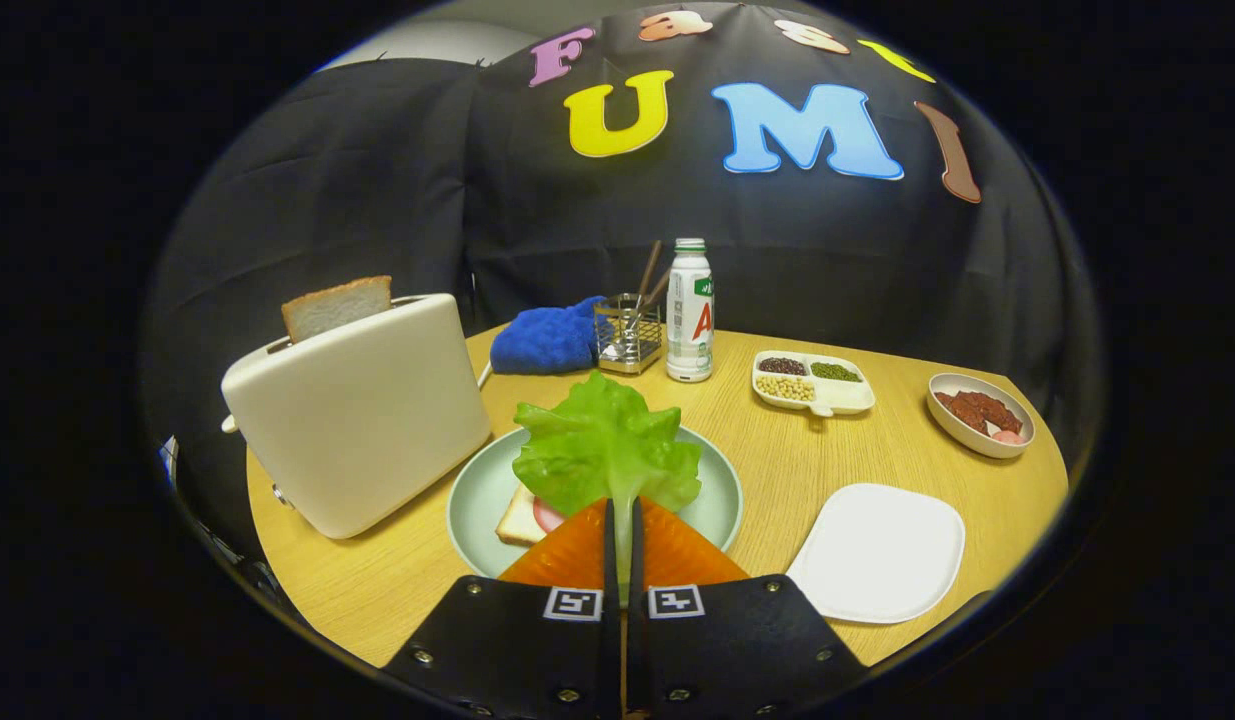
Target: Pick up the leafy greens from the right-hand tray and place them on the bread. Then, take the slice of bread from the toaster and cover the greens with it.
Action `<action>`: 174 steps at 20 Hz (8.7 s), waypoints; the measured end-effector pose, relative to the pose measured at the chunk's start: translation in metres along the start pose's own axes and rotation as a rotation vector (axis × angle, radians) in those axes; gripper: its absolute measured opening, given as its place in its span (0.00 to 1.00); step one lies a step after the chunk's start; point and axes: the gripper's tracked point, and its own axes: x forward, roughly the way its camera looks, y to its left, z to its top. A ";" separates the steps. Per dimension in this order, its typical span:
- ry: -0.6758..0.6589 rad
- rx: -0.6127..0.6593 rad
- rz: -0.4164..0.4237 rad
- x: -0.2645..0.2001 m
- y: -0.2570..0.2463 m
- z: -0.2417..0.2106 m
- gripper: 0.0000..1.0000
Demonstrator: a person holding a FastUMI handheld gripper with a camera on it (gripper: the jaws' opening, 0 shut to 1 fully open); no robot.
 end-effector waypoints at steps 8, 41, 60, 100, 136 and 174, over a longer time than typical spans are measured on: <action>0.014 -0.017 -0.013 -0.004 0.003 -0.006 0.28; -0.252 0.099 -0.048 -0.042 0.153 0.095 0.44; -0.211 0.042 0.025 0.005 0.268 0.124 0.44; -0.364 0.128 -0.080 -0.045 0.195 0.219 0.03; -0.200 0.198 -0.117 -0.008 0.067 0.083 0.04; -0.111 0.046 -0.305 0.014 -0.010 0.039 0.62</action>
